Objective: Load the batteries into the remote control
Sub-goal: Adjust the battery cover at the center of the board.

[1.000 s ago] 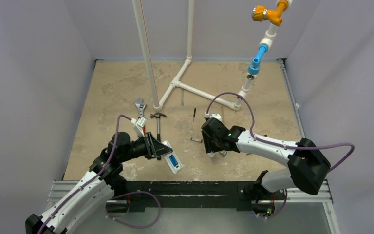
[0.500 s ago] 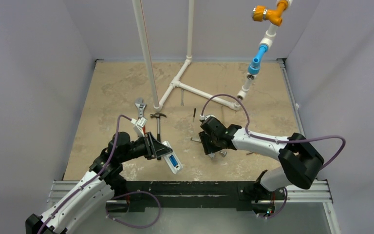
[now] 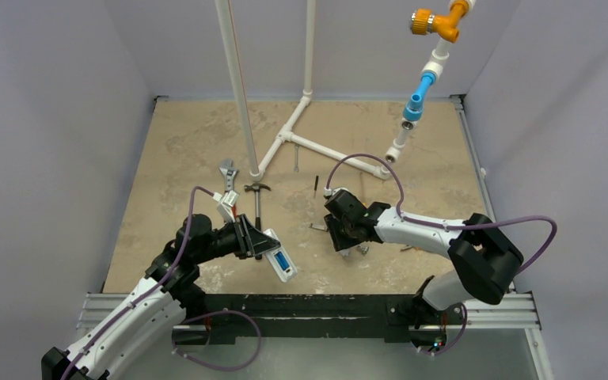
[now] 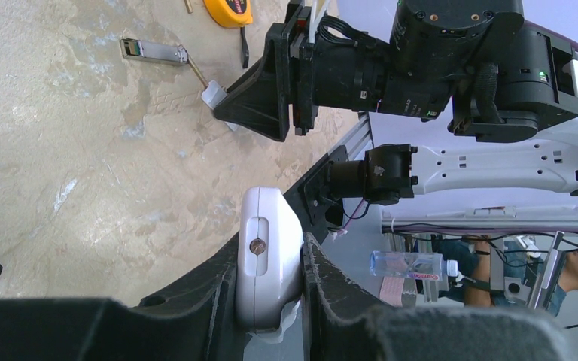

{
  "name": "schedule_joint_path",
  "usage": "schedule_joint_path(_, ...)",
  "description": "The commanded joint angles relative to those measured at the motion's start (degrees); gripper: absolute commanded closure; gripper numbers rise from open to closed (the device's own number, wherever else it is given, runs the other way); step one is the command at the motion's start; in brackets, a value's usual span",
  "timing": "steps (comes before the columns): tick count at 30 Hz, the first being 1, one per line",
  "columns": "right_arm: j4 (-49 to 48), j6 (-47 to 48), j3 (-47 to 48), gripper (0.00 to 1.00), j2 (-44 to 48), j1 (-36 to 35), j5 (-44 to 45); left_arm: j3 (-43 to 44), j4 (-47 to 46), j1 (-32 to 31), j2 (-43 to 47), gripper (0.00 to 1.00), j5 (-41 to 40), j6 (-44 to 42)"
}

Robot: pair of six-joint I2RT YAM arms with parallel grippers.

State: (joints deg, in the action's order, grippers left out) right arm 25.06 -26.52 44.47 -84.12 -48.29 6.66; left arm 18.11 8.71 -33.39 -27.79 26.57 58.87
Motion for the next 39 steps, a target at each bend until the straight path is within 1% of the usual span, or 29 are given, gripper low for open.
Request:
schedule_joint_path(1,-0.33,0.08,-0.57,0.65,-0.27,0.39,0.74,1.22,-1.77,0.33,0.11,1.0,-0.11,-1.04)
schedule_joint_path(7,0.1,-0.11,-1.05,0.72,-0.26,0.39,0.3,1.07,-2.0,0.32,-0.04,1.0,-0.04,-0.95)
schedule_joint_path(15,-0.23,-0.54,-1.74,0.78,0.17,0.35,-0.03,0.95,-2.32,0.32,-0.25,1.0,-0.02,-0.78)
schedule_joint_path(20,-0.2,-0.72,-2.07,0.76,0.52,0.39,-0.11,0.87,-2.59,0.27,-0.42,1.0,0.15,-0.78)
schedule_joint_path(31,0.35,-0.66,-2.53,0.76,0.55,0.39,-0.58,0.77,-2.81,0.27,-0.46,1.0,0.15,-0.69)
schedule_joint_path(39,0.02,-3.58,-3.37,0.75,2.25,0.39,1.0,1.22,-3.48,0.33,-1.28,1.0,0.5,-0.69)
